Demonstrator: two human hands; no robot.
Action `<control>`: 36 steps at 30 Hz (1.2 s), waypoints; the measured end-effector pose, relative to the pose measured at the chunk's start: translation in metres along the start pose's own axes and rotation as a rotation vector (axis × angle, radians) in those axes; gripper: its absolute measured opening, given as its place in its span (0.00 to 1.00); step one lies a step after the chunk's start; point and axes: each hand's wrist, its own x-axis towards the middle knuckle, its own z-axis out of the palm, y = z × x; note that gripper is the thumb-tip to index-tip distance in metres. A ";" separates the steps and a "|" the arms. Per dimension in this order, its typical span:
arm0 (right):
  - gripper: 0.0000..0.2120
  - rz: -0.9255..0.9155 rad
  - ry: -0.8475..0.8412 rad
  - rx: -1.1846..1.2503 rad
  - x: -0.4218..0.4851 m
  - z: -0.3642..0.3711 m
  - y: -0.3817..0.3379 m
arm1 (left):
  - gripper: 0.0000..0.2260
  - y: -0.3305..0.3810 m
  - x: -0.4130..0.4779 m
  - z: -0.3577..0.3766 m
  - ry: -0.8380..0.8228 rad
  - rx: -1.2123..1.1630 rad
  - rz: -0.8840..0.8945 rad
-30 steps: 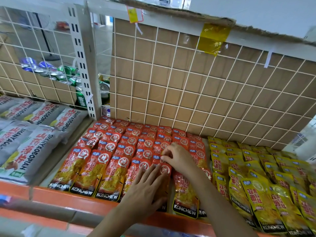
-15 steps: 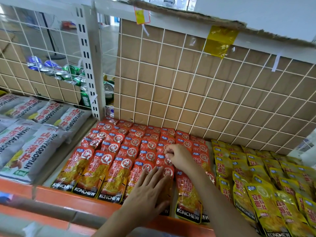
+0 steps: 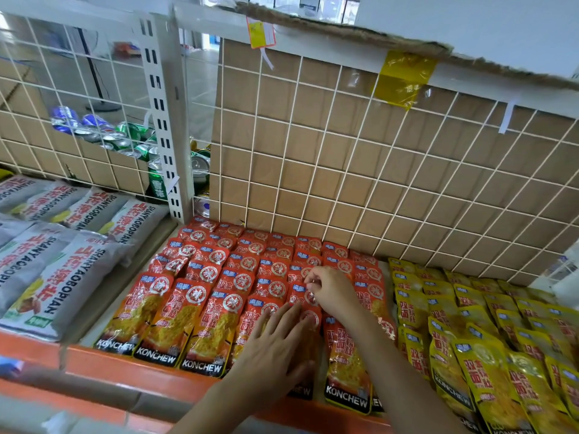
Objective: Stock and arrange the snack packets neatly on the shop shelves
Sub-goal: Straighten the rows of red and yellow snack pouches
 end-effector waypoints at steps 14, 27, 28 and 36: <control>0.07 -0.039 -0.003 0.067 0.001 -0.001 0.001 | 0.30 -0.002 0.004 0.001 -0.118 0.039 -0.003; 0.06 -0.043 -0.002 0.090 0.000 -0.002 0.002 | 0.31 -0.005 0.000 -0.004 -0.192 0.027 0.046; 0.06 -0.048 -0.001 0.088 -0.001 -0.003 0.002 | 0.31 -0.005 0.000 -0.005 -0.197 0.026 0.044; 0.06 -0.043 0.136 0.100 0.009 0.000 0.009 | 0.27 -0.007 0.010 -0.013 -0.173 -0.046 -0.015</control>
